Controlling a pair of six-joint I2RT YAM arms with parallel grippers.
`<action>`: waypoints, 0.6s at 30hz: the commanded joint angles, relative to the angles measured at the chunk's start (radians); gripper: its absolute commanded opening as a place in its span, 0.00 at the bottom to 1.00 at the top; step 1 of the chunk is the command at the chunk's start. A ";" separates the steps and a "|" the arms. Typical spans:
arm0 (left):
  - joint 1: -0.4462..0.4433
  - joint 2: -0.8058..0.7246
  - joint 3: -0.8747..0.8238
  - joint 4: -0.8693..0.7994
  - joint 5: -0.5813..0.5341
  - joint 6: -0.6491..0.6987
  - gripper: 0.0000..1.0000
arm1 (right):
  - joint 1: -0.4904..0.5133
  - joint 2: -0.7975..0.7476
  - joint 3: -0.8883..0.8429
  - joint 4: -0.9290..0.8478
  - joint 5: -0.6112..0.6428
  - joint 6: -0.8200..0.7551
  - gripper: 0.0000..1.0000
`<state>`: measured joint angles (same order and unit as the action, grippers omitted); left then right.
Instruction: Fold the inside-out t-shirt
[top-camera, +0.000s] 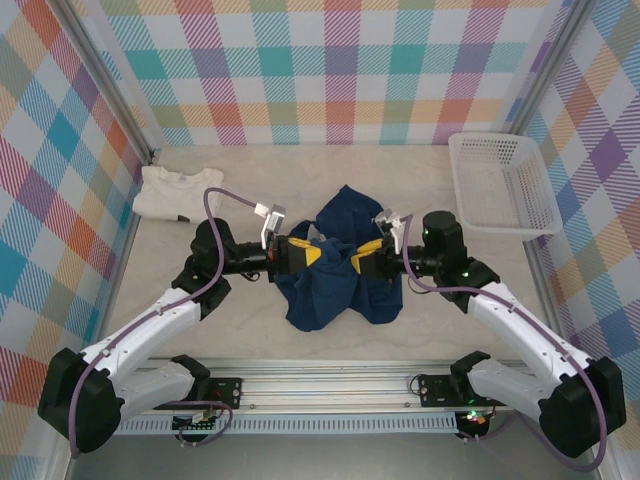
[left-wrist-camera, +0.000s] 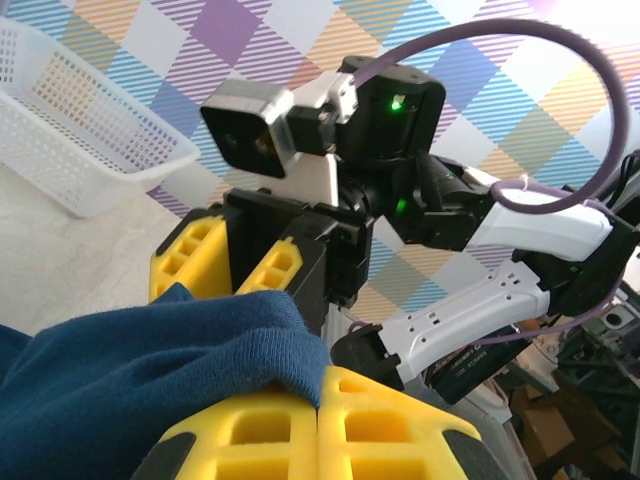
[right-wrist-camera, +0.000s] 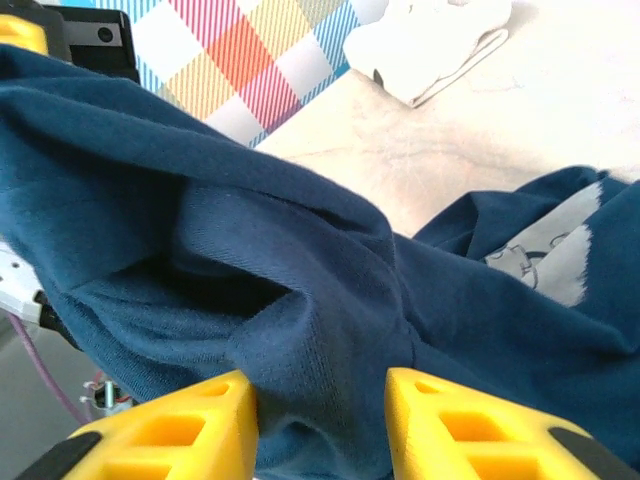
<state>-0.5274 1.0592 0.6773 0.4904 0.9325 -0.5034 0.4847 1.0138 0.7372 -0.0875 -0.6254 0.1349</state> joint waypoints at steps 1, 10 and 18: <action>0.009 -0.025 0.019 -0.025 0.019 0.058 0.00 | 0.012 -0.033 0.043 -0.063 0.063 -0.098 0.41; 0.009 -0.027 0.024 -0.076 -0.008 0.074 0.00 | 0.113 -0.056 0.091 -0.047 0.032 -0.201 0.47; 0.009 -0.037 0.024 -0.105 -0.014 0.086 0.00 | 0.139 0.077 0.158 0.011 -0.082 -0.176 0.41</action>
<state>-0.5274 1.0485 0.6777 0.3878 0.9222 -0.4454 0.6163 1.0698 0.8600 -0.1051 -0.6430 -0.0177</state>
